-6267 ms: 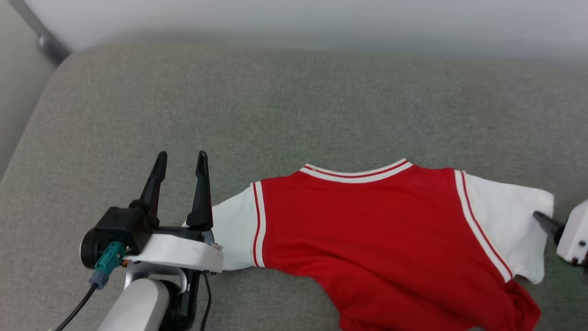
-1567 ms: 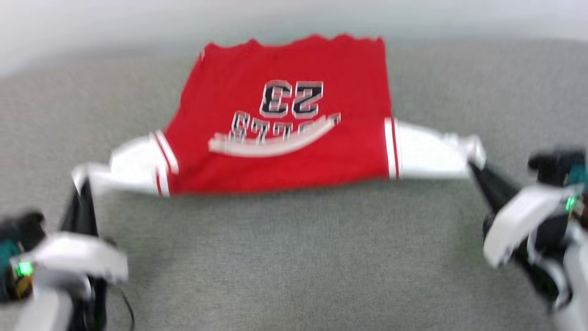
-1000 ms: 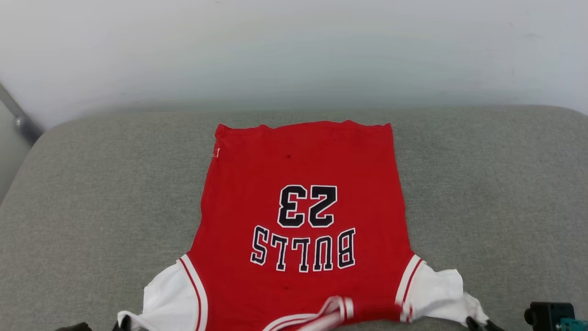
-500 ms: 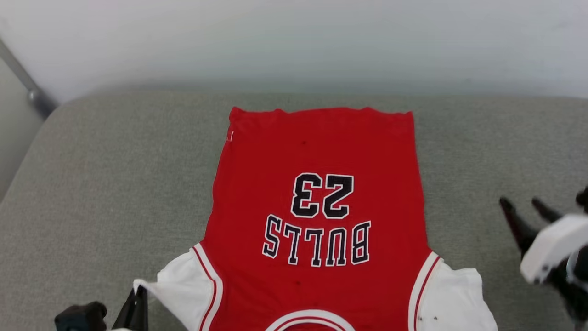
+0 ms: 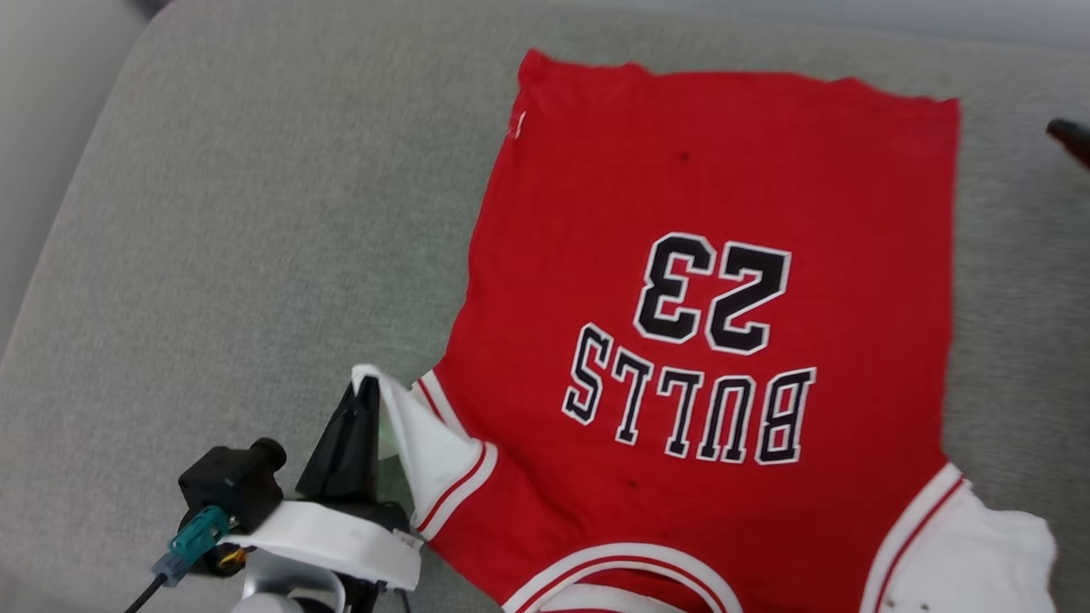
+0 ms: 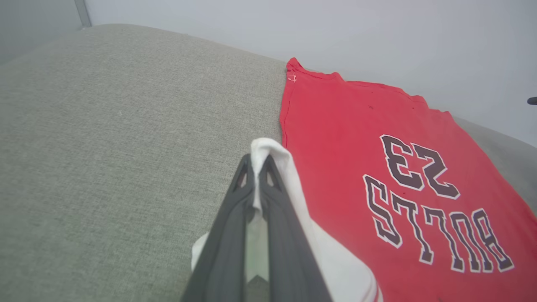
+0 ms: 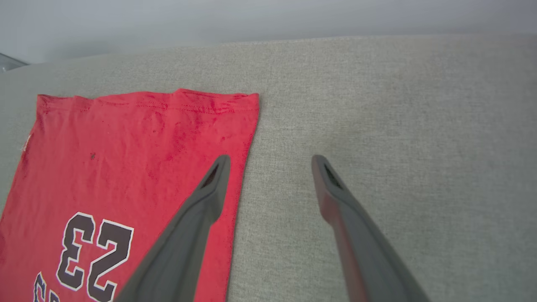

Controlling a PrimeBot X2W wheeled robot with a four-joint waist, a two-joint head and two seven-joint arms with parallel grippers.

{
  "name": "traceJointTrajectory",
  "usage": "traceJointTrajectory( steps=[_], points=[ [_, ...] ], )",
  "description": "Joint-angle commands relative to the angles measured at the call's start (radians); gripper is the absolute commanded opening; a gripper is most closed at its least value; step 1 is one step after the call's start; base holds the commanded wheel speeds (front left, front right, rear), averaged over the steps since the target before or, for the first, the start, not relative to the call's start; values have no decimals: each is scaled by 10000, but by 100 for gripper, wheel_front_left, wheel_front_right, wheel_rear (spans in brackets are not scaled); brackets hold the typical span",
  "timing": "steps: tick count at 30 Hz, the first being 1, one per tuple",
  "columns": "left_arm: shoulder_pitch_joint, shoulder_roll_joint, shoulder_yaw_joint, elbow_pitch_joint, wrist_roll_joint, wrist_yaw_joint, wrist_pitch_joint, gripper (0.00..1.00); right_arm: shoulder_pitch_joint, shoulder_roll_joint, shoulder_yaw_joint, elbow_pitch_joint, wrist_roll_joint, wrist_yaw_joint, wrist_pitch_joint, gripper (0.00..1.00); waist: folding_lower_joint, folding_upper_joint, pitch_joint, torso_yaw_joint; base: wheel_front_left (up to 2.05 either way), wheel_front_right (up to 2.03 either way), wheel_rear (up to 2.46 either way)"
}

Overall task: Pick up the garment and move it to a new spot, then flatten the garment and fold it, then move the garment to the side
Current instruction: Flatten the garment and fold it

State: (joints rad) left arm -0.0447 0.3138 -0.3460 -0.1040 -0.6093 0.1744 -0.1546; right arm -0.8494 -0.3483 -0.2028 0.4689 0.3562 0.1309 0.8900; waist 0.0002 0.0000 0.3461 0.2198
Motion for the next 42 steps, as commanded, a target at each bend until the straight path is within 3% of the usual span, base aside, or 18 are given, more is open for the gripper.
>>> traceJointTrajectory(
  steps=[1,7,14,16,17,19,24,33,42],
  points=[
    [-334,-87,-41,18,78,-103,-140,0,-493,-77,-135,102,-251,-3,481,100,-2,0,1129,896,0,0,0],
    [-973,-389,-284,38,188,-421,-494,0,-1780,184,-544,74,-1503,-3,1970,100,-2,0,1988,1389,0,0,0],
    [-1317,-520,-390,158,249,-639,-660,0,-1812,544,-858,169,-2332,-3,2813,100,-2,0,2383,1556,0,0,0],
    [-1327,-518,-390,183,249,-659,-680,0,-1708,552,-855,235,-2407,-3,2917,96,-2,0,2407,1545,0,0,0],
    [-1345,-515,-390,207,243,-672,-685,0,-1611,612,-911,306,-2456,-5,3045,49,-2,0,2418,1527,0,0,0],
    [-1387,-513,-376,243,219,-685,-711,0,-1437,728,-1001,379,-2555,-5,3281,0,-2,0,2431,1486,0,0,0],
    [-1427,-460,-337,410,164,-741,-738,0,-1484,726,-847,105,-2498,-3,3202,0,-2,0,2348,1366,0,0,0],
    [-938,-165,-97,783,-25,-595,-672,0,-1604,-584,799,-921,-1857,-5,1808,0,-2,0,1070,778,0,0,0],
    [-36,391,460,801,-280,-110,-349,0,727,-1997,1487,-2448,-455,-5,1664,0,-2,0,-655,-657,0,0,0]
  ],
)
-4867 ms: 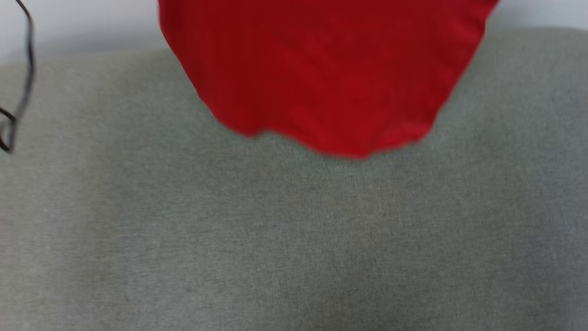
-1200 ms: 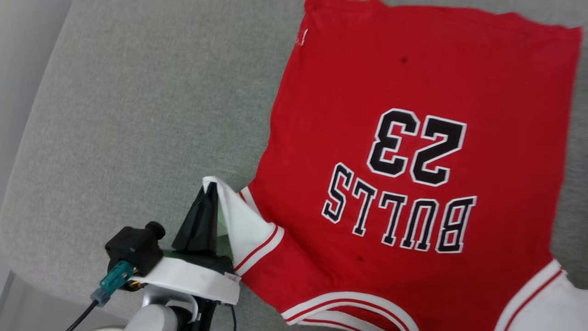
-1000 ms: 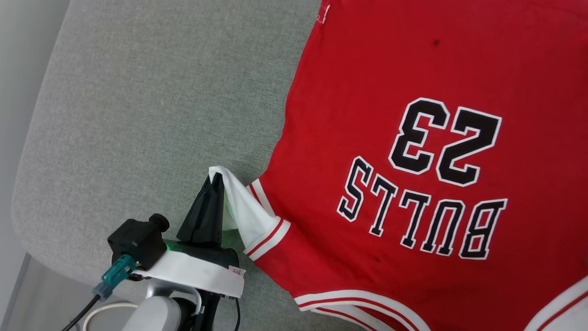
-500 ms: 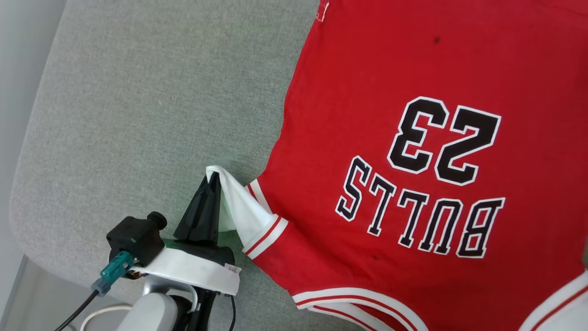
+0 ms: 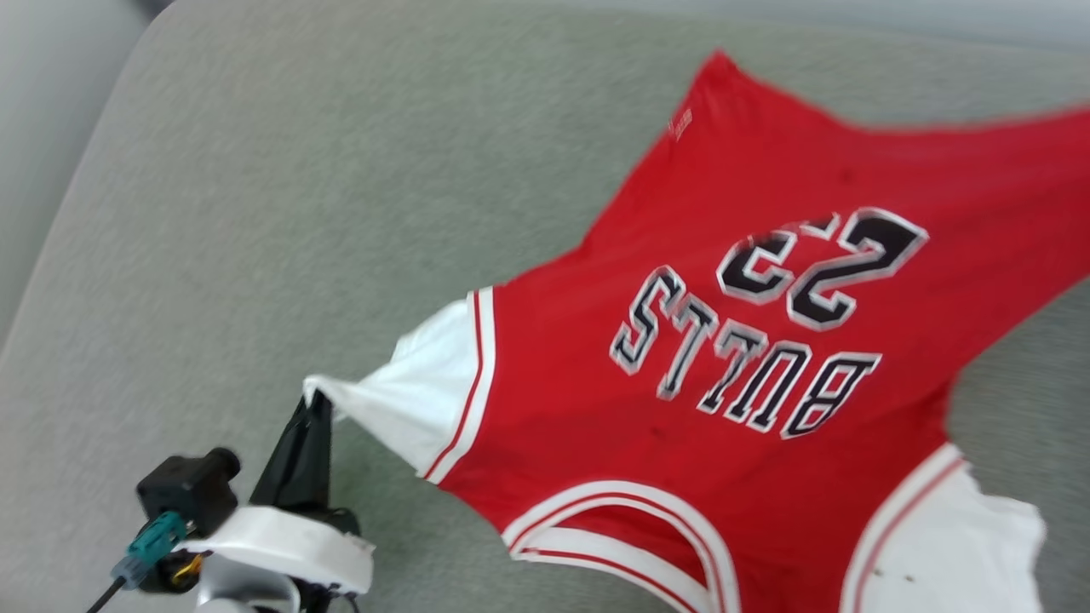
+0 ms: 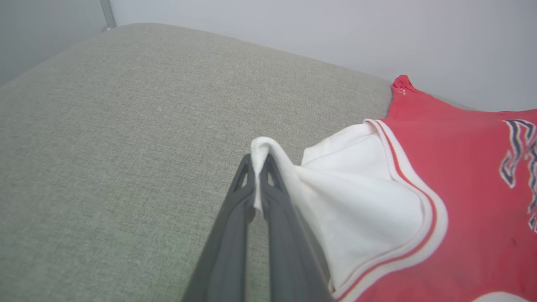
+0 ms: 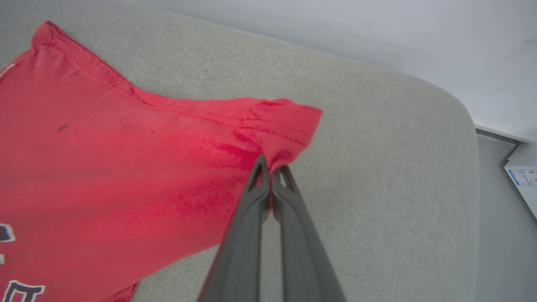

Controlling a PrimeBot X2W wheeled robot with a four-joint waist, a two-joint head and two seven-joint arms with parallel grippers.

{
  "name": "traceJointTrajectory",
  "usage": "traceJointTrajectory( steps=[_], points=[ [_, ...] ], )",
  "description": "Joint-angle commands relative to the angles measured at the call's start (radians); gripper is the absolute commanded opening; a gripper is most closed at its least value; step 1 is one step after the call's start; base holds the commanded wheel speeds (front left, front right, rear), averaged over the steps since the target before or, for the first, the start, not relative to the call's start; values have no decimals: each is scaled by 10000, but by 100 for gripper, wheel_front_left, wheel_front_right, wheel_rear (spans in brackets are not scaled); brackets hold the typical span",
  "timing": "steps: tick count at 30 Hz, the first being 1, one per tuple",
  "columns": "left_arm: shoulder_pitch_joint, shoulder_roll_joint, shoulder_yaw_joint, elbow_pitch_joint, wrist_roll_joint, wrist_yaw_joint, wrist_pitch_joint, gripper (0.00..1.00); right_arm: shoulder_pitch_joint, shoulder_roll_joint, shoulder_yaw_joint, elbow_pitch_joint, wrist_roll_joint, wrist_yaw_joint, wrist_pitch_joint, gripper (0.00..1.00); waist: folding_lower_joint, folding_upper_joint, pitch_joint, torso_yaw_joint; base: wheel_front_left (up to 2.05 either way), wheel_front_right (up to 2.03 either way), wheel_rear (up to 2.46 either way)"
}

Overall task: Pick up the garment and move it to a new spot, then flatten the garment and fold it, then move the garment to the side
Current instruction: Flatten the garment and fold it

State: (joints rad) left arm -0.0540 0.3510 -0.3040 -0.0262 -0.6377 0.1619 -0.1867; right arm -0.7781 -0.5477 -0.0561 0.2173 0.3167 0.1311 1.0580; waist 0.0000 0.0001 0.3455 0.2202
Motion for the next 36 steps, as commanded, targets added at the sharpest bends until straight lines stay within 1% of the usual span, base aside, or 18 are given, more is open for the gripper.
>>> traceJointTrajectory(
  steps=[1,3,6,11,14,15,16,17,20,22,25,28,30,31,33,36],
  points=[
    [181,106,112,0,-9,86,6,0,441,-108,-48,-57,120,-7,-16,0,0,-1,-804,-861,0,0,0],
    [416,242,202,-42,-63,210,130,0,1487,-280,-221,-333,430,-7,-10,0,0,-1,-1100,-1279,0,0,0],
    [845,453,380,-64,-154,421,337,0,3235,-220,-617,-659,738,-7,-15,0,0,-1,-1592,-1888,0,0,0],
    [1380,741,532,-145,-255,723,731,0,6150,448,-1386,-847,1031,-8,-139,0,0,-1,-2071,-2659,0,0,0],
    [1570,819,606,-177,-329,858,901,0,7625,1120,-1618,-868,1189,-7,-218,0,0,-1,-2206,-2939,0,0,0],
    [1648,842,640,-195,-344,897,920,0,8072,1356,-1628,-850,1209,-7,-223,17,0,-1,-2241,-3023,0,0,0],
    [1701,856,651,-212,-368,917,944,0,8414,1609,-1703,-828,1302,-7,-282,39,0,-1,-2257,-3074,0,0,0],
    [1758,864,656,-219,-403,954,1002,0,8690,1826,-1749,-854,1345,-7,-403,100,0,-1,-2284,-3124,0,0,0],
    [1897,897,666,-271,-439,1027,1089,0,9015,2268,-1903,-1087,1495,-7,-1060,100,0,-1,-2293,-3227,0,0,0],
    [1936,912,651,-309,-446,1036,1108,0,8906,2412,-2037,-1316,1474,-5,-1859,100,0,-1,-2266,-3239,0,0,0],
    [1856,930,630,-403,-433,1081,1156,0,8393,2305,-2032,-1761,1163,-5,-3552,100,0,-1,-2158,-3183,0,0,0],
    [1638,921,582,-583,-382,1060,1153,0,7753,2221,-1912,-1928,1026,-5,-5202,100,0,-1,-1929,-3035,0,0,0],
    [1498,919,524,-725,-336,1046,1168,0,7135,2174,-1766,-1969,1037,-5,-6108,100,0,-1,-1720,-2907,0,0,0],
    [1192,905,420,-965,-217,1022,1175,0,6157,2038,-1319,-1876,1147,-5,-6667,100,0,-1,-1286,-2665,0,0,0],
    [955,871,347,-1089,-127,990,1161,0,5449,1916,-940,-1781,1225,-5,-6474,100,0,-1,-966,-2496,0,0,0],
    [561,788,211,-1208,-16,924,1148,0,4514,1662,-114,-1587,1414,-5,-4963,100,0,-1,-529,-2209,0,0,0]
  ],
)
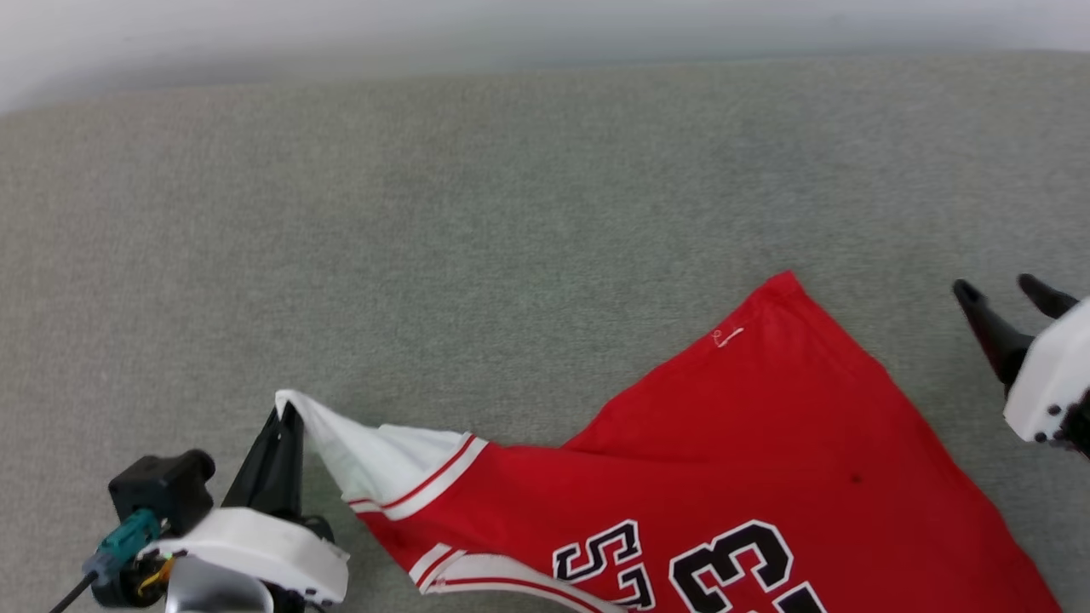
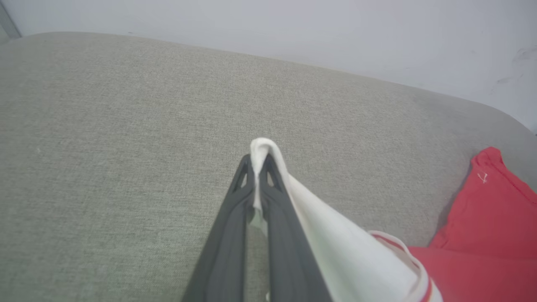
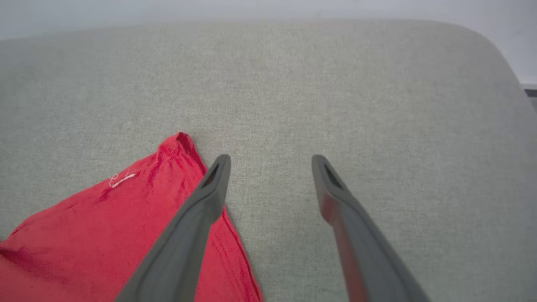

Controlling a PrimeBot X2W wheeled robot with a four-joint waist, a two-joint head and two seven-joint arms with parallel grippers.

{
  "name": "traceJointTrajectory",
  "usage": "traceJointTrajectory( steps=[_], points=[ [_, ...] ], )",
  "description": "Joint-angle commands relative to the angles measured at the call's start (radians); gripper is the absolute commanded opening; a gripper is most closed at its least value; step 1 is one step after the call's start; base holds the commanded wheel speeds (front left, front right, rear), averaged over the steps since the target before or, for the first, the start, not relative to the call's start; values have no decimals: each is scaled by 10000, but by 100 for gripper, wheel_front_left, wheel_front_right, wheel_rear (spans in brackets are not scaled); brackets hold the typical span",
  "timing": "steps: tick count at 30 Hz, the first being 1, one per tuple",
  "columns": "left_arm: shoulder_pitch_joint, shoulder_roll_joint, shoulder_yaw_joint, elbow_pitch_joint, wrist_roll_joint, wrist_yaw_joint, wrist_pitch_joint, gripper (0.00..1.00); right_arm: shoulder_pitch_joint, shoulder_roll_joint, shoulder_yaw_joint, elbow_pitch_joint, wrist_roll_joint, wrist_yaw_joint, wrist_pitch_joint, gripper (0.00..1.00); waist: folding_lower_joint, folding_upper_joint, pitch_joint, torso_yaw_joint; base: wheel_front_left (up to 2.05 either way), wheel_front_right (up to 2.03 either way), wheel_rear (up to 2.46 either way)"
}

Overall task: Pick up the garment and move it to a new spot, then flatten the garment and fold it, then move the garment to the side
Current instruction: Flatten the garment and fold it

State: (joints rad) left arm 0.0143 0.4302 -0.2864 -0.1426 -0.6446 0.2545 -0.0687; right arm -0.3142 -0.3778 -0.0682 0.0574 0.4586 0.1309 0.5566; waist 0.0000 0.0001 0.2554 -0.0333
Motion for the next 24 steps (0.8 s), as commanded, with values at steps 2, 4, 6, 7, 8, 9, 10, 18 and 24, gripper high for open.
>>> traceJointTrajectory(
  steps=[2,4,6,7,8,9,10,18,24],
  points=[
    [-369,-77,-94,-28,116,-85,-64,0,-726,-119,497,1,109,-3,1281,100,0,-1,626,506,0,0,0],
    [-633,-156,-190,16,179,-164,-108,0,-1199,-99,822,40,41,-3,2619,100,0,-1,858,679,0,0,0],
    [-862,-225,-264,69,183,-246,-164,0,-1670,-24,1132,84,-120,-3,3762,100,0,-1,1085,832,0,0,0],
    [-984,-261,-304,106,199,-260,-189,0,-1860,36,1271,152,-209,-3,4281,100,0,-1,1184,907,0,0,0],
    [-1090,-312,-364,138,220,-315,-214,0,-2049,78,1395,180,-302,-3,4696,100,0,-1,1288,985,0,0,0],
    [-1198,-371,-404,191,228,-341,-243,0,-2252,120,1531,232,-427,-3,5007,100,0,-1,1383,1053,0,0,0],
    [-1305,-437,-447,239,235,-389,-261,0,-2385,185,1617,350,-482,-3,5284,100,0,-1,1484,1123,0,0,0],
    [-1834,-706,-688,711,198,-688,-506,0,-2788,607,2161,1842,-779,-3,6107,100,0,-1,1928,1458,0,0,0],
    [-1822,-710,-677,995,122,-726,-598,0,-2642,744,2442,2369,-553,-3,6287,0,0,-1,1770,1437,0,0,0]
  ],
)
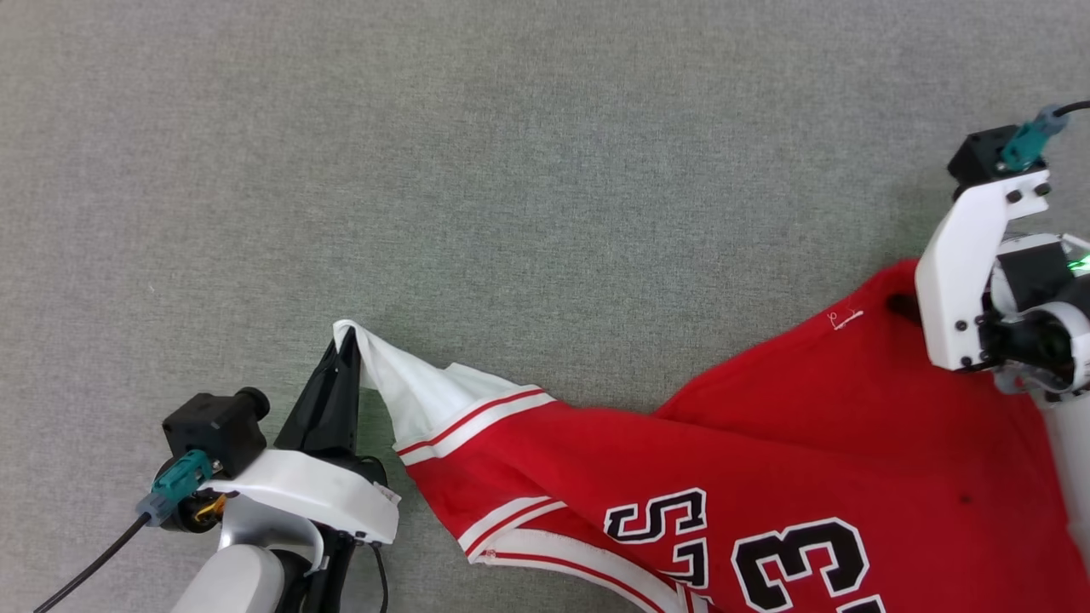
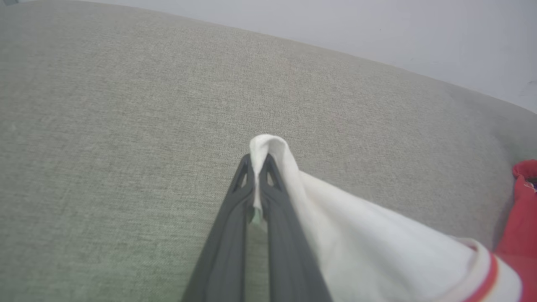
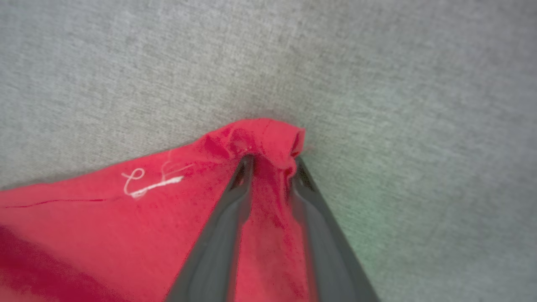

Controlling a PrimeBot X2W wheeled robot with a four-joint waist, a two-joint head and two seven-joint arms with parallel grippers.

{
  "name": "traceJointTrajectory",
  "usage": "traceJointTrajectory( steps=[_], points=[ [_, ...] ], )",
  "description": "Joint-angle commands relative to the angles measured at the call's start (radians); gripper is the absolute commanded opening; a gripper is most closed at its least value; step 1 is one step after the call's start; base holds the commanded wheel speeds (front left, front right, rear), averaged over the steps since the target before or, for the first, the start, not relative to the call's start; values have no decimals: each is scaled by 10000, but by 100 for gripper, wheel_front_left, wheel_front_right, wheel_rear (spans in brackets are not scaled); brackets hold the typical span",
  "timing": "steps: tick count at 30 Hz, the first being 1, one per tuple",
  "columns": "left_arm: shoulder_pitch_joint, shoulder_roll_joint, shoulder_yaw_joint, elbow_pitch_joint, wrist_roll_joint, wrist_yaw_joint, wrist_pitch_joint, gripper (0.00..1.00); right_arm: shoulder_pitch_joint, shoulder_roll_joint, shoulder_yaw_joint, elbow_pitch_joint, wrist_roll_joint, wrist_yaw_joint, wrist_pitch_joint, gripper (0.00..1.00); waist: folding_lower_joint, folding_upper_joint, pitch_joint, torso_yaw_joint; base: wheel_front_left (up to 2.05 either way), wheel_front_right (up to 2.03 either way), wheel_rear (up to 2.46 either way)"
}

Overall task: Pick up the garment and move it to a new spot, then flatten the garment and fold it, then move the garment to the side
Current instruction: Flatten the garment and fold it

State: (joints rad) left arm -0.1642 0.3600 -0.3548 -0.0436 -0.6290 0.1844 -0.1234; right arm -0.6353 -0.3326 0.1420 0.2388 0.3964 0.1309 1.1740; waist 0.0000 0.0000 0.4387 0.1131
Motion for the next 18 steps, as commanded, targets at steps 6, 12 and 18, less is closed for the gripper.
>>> traceJointTrajectory(
  steps=[6,12,18],
  points=[
    [99,212,121,45,-56,9,19,0,323,-64,350,177,183,-3,-268,0,0,0,-606,-216,0,0,0],
    [-328,860,417,-336,39,-51,349,0,62,-456,6,-558,298,-3,-782,0,0,0,-1556,-531,0,0,0],
    [-1565,1711,815,-994,239,-152,1004,0,-292,-762,-746,-1512,309,-3,-1071,0,0,0,-2480,-878,0,0,0]
  ],
)
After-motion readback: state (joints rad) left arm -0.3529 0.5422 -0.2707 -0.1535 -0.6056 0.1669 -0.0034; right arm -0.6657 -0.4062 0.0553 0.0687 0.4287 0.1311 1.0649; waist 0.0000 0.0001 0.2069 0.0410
